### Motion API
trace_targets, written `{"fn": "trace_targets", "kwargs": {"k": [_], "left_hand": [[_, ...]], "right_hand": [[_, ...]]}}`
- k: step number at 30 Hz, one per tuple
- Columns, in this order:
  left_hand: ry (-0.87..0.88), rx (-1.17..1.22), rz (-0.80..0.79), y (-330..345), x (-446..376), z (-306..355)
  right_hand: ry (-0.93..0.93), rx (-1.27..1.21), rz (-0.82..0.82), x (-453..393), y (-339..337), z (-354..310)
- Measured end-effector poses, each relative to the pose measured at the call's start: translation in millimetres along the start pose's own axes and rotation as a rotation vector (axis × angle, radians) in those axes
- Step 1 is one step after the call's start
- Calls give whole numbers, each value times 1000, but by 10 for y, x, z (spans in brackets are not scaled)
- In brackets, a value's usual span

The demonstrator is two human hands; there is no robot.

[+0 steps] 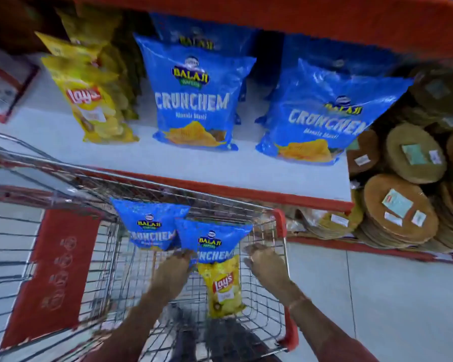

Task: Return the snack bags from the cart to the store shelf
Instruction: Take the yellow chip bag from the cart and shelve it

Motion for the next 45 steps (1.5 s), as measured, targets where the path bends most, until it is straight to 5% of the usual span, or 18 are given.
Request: {"fn": "trace_targets", "kwargs": {"k": [4,9,16,20,32,45], "left_hand": [[-160,-141,-259,596,-142,-106],[-348,151,-227,897,-196,-284],[-134,166,-195,796,-49,-14],[-149,215,-231,642,165,-101],[13,708,98,-1118,678,-423],[237,674,615,-3548,723,-610]], "right_hand": [[74,-149,-167,-248,488,199],[6,-171,-280,-443,884,251],[40,-214,-251,-325,927,117],[45,-255,-199,-133,790,-22],[-117,-343,156,-35,-477,-1011],[-372,-487,654,-465,-2382,-2272]]}}
Point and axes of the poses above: each hand's wrist, its own x-axis away from the middle knuckle, its own y-axis out of the palm, z = x × y, the point moved 8 cm from there along -x, towards the middle knuckle, and after that the axes turned 15 degrees about -y, right-handed, at the moved point
